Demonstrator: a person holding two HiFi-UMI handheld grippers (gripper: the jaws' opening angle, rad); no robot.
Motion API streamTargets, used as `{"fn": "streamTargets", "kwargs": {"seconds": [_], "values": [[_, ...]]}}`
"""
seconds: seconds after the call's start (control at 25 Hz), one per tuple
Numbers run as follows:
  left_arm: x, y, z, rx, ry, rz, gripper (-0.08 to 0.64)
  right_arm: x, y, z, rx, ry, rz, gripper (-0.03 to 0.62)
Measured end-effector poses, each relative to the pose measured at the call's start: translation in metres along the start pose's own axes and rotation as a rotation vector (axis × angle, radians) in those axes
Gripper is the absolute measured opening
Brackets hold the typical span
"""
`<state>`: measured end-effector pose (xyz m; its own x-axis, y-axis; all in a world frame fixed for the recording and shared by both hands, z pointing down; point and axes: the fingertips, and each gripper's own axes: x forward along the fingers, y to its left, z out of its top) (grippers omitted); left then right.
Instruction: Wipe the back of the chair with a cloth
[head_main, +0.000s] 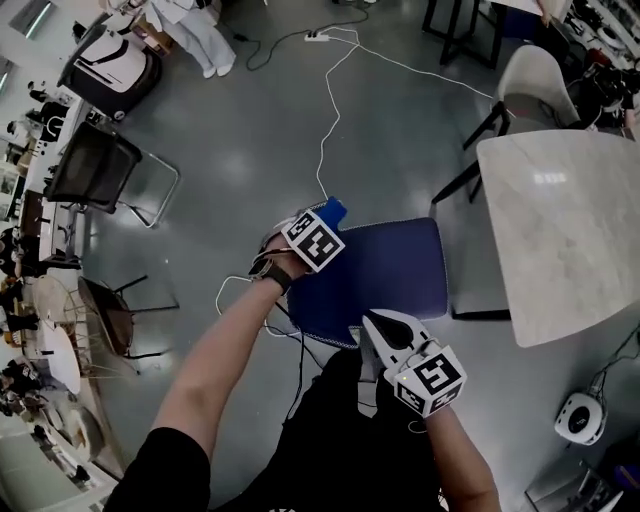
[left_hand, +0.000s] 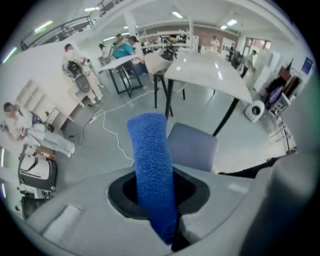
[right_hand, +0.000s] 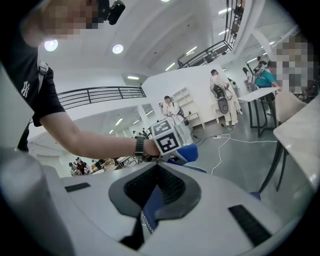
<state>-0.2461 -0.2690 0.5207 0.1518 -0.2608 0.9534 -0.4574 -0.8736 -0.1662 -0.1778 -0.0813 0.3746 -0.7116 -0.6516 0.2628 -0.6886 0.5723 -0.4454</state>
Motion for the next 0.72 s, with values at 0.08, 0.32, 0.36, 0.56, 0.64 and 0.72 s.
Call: {"fn": "streamTargets", "kwargs": {"seconds": [0.08, 0.32, 0.36, 0.56, 0.64, 0.72], "values": [[-0.028, -0.006, 0.009, -0.071, -0.088, -0.002, 0.08, -0.007, -0.002, 0.014, -0.027, 0.002, 0.001, 0.012], [-0.12, -0.031, 0.03, -0.232, -0.356, 0.01, 0.08, -0.018, 0.006, 0.058, -0.106, -0.015, 0.006, 0.012], [-0.135, -0.035, 0.034, -0.261, -0.403, 0.014, 0.08, -0.018, 0.007, 0.065, -0.117, -0.021, 0.004, 0.012], [-0.207, -0.055, 0.046, -0.358, -0.593, 0.045, 0.08, -0.016, 0.023, 0.099, -0.167, -0.054, 0.008, 0.012], [-0.235, -0.059, 0.053, -0.39, -0.667, 0.06, 0.08, -0.018, 0.031, 0.114, -0.189, -0.067, 0.019, 0.012], [-0.262, -0.063, 0.057, -0.415, -0.737, 0.08, 0.08, -0.022, 0.04, 0.125, -0.209, -0.08, 0.026, 0.012]]}}
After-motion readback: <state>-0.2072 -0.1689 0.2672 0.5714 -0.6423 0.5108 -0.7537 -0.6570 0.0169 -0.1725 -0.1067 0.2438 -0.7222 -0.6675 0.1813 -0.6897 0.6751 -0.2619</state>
